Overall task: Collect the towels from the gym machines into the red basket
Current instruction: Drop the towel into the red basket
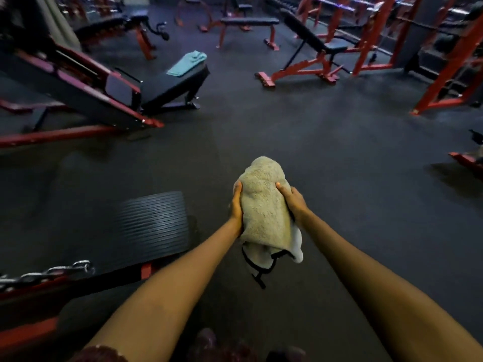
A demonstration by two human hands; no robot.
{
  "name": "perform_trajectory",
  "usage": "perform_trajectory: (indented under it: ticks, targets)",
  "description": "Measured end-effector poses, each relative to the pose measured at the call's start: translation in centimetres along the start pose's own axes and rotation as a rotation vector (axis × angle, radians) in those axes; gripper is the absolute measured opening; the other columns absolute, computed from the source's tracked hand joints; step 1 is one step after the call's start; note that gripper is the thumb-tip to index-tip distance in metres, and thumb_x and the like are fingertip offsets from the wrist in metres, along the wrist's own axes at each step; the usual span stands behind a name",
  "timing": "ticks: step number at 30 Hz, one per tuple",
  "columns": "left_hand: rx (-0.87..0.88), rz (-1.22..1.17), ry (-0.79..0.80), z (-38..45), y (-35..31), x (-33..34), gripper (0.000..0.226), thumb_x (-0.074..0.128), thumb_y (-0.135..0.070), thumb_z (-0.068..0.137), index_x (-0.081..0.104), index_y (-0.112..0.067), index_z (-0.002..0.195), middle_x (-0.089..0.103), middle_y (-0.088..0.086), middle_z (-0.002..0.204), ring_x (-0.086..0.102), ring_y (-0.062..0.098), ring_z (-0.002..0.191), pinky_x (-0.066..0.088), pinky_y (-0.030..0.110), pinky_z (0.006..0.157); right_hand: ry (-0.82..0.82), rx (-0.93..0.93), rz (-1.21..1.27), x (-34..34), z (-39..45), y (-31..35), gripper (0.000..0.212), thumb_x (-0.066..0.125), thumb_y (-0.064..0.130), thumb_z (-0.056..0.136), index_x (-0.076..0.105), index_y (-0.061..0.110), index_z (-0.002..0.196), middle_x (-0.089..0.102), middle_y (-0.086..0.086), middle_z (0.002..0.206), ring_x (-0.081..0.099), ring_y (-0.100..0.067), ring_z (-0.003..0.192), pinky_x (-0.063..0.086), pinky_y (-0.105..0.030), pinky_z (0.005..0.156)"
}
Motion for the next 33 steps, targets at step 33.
perform_trajectory:
  ticks: [33]
  targets:
    - [0.53, -0.518, -0.614, 46.8, -30.9, -13.4, 0.057, 0.032, -0.059, 0.093, 0.062, -0.021, 0.122, 0.065, 0.013, 0.122, 0.063, 0.027, 0.109, 0.048, 0.047, 0.095, 0.877, -0.069, -0.364, 32.4, 55.8, 30.3, 0.072, 0.057, 0.06, 0.081, 0.04, 0.018, 0.136, 0.052, -0.005, 0.13, 0.053, -0.022, 0.117, 0.044, -0.045, 0.102]
Point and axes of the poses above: each hand's wrist, its own z-axis towards the middle knuckle, its own x-axis out of the palm, y = z × x, the point moved 6 cm from there along z, towards the middle knuckle
